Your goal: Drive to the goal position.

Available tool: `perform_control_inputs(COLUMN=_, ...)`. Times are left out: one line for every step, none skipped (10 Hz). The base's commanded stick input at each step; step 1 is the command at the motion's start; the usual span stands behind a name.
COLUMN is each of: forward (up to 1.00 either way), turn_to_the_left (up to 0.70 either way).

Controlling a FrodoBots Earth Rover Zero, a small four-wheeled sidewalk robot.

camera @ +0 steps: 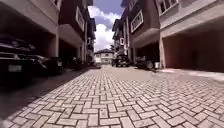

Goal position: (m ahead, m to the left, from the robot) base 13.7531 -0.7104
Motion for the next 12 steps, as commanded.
perform_control_inputs(forward=0.85, turn_to_the_left=0.00)
perform_control_inputs(forward=0.85, turn_to_the_left=-0.07)
perform_control_inputs(forward=0.85, turn_to_the_left=-0.22)
perform_control_inputs(forward=0.85, turn_to_the_left=-0.15)
perform_control_inputs(forward=0.85, turn_to_the_left=0.00)
perform_control_inputs(forward=0.85, turn_to_the_left=0.00)
perform_control_inputs(forward=0.85, turn_to_the_left=0.00)
perform_control_inputs(forward=0.85, turn_to_the_left=0.00)
perform_control_inputs(forward=0.85, turn_to_the_left=0.00)
perform_control_inputs(forward=0.85, turn_to_the_left=0.17)
perform_control_inputs(forward=0.85, turn_to_the_left=0.30)
perform_control_inputs(forward=0.85, turn_to_the_left=0.15)
